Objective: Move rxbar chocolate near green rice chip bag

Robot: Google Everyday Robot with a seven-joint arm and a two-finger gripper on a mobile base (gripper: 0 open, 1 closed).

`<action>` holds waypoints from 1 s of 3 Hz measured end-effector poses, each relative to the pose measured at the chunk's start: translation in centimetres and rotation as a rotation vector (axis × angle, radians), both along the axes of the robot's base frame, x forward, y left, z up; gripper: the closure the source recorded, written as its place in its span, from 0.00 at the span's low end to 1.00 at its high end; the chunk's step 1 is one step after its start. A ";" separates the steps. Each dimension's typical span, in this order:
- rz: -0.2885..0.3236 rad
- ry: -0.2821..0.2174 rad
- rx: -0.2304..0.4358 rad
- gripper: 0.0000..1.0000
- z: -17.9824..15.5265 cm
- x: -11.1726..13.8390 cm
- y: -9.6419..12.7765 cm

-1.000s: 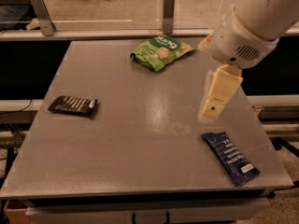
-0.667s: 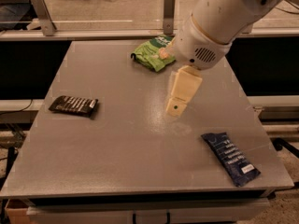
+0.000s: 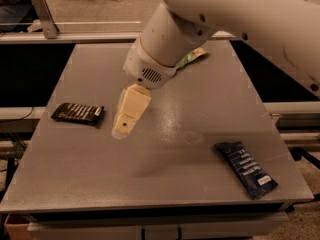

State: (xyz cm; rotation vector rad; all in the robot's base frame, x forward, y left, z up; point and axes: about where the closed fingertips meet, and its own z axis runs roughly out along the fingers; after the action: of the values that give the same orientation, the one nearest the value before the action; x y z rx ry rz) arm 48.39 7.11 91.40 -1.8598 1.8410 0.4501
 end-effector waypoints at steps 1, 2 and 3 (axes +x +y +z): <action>-0.001 -0.012 0.082 0.00 -1.5 1.8 4.6; -0.034 0.006 0.152 0.00 -3.2 4.4 7.9; -0.058 0.049 0.197 0.00 -5.1 5.3 10.4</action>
Offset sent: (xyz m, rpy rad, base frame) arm 0.0801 0.1152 -0.0539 0.2403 0.0370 -0.0853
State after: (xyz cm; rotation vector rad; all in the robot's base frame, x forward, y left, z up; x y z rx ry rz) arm 53.70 17.55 86.31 -1.6739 1.8066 0.6368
